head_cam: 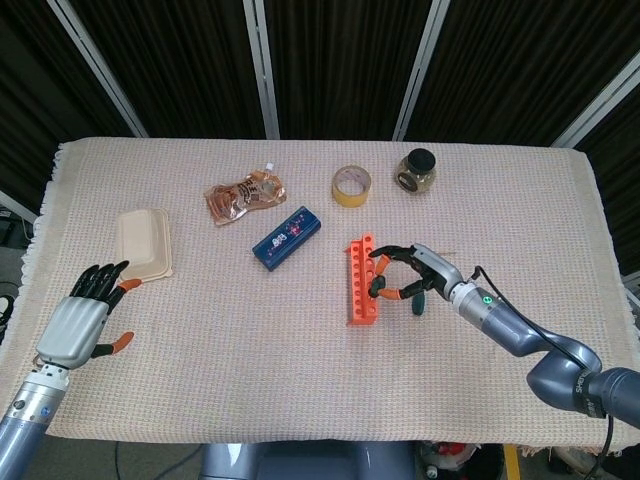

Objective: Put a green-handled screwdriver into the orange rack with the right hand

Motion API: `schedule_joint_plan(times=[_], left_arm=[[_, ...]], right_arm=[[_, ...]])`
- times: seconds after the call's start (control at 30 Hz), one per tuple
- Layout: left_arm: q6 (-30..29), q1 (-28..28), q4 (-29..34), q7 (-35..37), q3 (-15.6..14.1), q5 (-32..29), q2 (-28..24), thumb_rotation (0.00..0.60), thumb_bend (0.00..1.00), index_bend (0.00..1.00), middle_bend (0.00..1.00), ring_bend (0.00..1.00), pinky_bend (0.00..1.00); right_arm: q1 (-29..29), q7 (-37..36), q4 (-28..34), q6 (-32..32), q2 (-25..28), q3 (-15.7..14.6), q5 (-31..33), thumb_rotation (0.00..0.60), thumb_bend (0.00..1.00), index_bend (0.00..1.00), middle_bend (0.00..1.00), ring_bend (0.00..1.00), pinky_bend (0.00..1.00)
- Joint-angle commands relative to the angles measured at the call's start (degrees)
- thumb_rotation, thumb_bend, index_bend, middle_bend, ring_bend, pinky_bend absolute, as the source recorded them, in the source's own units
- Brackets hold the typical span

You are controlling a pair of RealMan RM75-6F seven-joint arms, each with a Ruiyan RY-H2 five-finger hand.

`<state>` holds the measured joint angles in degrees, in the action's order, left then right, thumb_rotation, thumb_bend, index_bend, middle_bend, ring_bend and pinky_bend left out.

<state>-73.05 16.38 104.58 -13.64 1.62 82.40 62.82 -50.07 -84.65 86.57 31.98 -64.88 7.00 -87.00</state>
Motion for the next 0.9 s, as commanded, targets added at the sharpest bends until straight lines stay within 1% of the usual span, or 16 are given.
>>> schedule_joint_plan(times=[0.03,0.3,0.47,0.57,0.7,0.8,0.9], left_arm=[[0.03,0.02,0.00,-0.06,-0.03,0.04,0.00,0.600,0.24,0.18,0.00,0.00,0.00],[-0.05,-0.01,0.02,-0.03,-0.02,0.07,0.00,0.600,0.24,0.18,0.00,0.00,0.00],[-0.26,-0.09,0.04,0.05,-0.03,0.20,-0.01,0.600,0.24,0.18,0.00,0.00,0.00],[-0.27,-0.09,0.01,0.12,0.01,0.15,0.03,0.600,0.24,0.18,0.00,0.00,0.00],[-0.26,-0.07,-0.07,0.30,0.01,0.24,0.07,0.600,0.24,0.18,0.00,0.00,0.00],[-0.24,-0.06,-0.23,0.41,0.07,0.13,0.11,0.600,0.24,0.18,0.00,0.00,0.00],[-0.27,-0.07,-0.51,0.54,0.26,-0.28,0.28,0.600,0.24,0.18,0.00,0.00,0.00]], right_arm=[[0.11,-0.11,-0.15,0.66,-0.20,-0.72,-0.97,0.600,0.19,0.49,0.17,0.00,0.00],[0.13,-0.53,-0.82,1.93,-0.95,-1.94,-1.42,0.600,0.19,0.49,0.17,0.00,0.00],[-0.27,-0.09,-0.60,2.11,-0.51,-2.04,-1.12,0.600,0.19,0.45,0.17,0.00,0.00],[-0.58,0.24,-0.18,1.98,0.18,-1.90,-0.76,0.600,0.19,0.40,0.16,0.00,0.00],[-0.50,0.73,0.71,2.39,1.73,-1.48,0.12,0.600,0.19,0.28,0.14,0.00,0.00],[0.04,0.82,1.35,3.37,2.75,-1.23,0.52,0.600,0.19,0.21,0.11,0.00,0.00],[1.22,1.49,1.92,5.51,4.09,-0.85,1.00,0.600,0.19,0.18,0.08,0.00,0.00]])
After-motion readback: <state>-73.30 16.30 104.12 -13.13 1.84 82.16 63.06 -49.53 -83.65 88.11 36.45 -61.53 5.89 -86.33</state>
